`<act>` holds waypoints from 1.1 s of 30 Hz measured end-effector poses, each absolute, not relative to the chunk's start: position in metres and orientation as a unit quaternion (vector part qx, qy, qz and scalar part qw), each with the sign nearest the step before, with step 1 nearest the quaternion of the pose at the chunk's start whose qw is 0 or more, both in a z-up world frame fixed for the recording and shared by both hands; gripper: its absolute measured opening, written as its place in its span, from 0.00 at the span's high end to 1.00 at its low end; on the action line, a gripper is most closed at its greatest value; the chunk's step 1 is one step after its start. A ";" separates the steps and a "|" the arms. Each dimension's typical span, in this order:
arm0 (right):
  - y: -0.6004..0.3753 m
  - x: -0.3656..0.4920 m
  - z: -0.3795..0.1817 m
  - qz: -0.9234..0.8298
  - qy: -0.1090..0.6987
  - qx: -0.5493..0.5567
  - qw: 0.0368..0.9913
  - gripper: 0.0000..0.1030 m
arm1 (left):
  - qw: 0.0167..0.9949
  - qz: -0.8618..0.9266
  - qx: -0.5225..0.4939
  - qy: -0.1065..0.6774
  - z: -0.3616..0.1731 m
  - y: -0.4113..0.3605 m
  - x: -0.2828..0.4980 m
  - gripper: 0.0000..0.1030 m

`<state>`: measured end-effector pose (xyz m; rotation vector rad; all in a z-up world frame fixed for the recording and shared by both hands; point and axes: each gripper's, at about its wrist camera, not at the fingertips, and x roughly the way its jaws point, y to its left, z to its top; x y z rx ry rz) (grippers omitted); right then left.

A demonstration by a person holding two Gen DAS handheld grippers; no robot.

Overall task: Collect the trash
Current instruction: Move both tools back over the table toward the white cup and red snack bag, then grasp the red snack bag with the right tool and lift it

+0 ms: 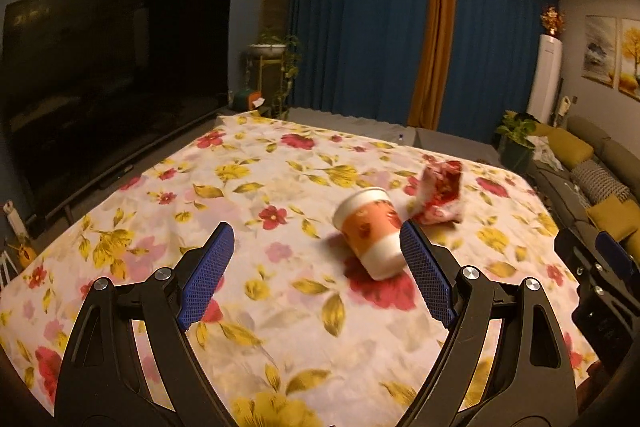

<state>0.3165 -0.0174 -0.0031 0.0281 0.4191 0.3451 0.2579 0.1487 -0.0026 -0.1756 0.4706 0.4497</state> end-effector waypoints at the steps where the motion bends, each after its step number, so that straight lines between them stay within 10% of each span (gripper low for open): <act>1: -0.013 0.322 -0.005 0.171 0.209 0.014 0.963 0.21 | 0.942 0.226 -0.086 0.231 -0.004 0.152 0.261 0.19; 28: 0.072 0.449 -0.050 0.164 0.281 -0.004 0.946 0.18 | 0.907 0.313 -0.138 0.246 -0.033 0.221 0.274 0.17; 33: 0.081 0.461 -0.057 0.164 0.299 -0.012 0.940 0.35 | 0.902 0.321 -0.146 0.250 -0.037 0.228 0.276 0.17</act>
